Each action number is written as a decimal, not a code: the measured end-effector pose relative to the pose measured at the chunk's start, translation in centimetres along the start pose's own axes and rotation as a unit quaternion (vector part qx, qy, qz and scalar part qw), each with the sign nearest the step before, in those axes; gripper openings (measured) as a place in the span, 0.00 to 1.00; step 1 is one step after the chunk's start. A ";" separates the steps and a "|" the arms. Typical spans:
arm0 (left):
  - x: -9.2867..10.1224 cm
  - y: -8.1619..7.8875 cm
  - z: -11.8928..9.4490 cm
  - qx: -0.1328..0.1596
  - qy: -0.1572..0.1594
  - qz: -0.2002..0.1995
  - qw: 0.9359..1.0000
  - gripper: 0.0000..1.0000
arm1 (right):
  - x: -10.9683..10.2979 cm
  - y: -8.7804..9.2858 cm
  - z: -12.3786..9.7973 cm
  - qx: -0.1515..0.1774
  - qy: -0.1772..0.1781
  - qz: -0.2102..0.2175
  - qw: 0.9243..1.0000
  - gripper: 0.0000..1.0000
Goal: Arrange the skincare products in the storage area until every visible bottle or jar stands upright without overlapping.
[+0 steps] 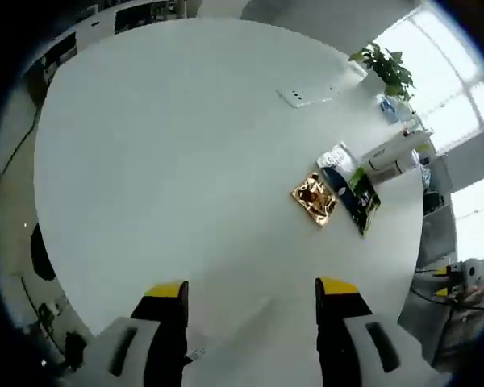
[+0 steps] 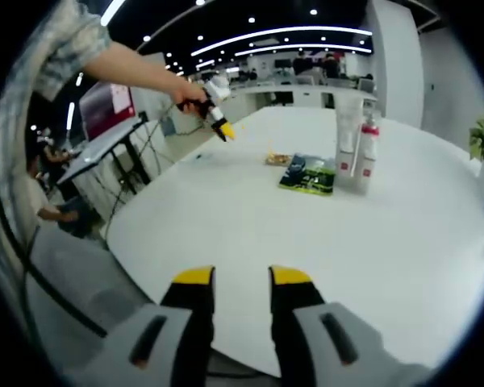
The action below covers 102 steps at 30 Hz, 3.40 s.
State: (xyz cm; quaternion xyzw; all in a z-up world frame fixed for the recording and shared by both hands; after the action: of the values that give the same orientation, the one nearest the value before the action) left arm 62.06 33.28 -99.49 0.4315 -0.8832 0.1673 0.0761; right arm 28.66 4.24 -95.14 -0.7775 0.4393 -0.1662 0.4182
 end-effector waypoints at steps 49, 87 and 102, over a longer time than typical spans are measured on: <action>-4.2 7.5 1.8 -0.148 -0.085 0.360 0.917 0.40 | -0.1 0.8 0.4 -0.028 -0.002 -0.008 1.000 0.22; 20.8 10.7 -5.4 -0.034 -0.082 0.403 0.911 0.40 | -1.4 -0.8 -0.4 0.020 -0.018 -0.042 0.999 0.22; 33.2 16.1 0.6 0.004 -0.014 0.399 0.917 0.40 | -4.3 -0.4 -0.1 0.008 -0.120 0.000 0.993 0.25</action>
State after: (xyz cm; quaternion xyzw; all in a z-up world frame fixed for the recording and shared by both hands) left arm 28.89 17.80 -94.50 0.0456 -0.9824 0.1811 -0.0108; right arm 26.38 7.81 -94.29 -0.7882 0.3846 -0.0754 0.4745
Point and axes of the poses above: the point that each gripper's makers call its tool centre point, and the gripper's own axes: z roughly forward along the fingers, x roughly to its right, y roughly out of its underside, the point moved 3 cm from there along -z, roughly backward along the fingers, and after that the axes turned 4 degrees about -z, right-handed, at the moved point
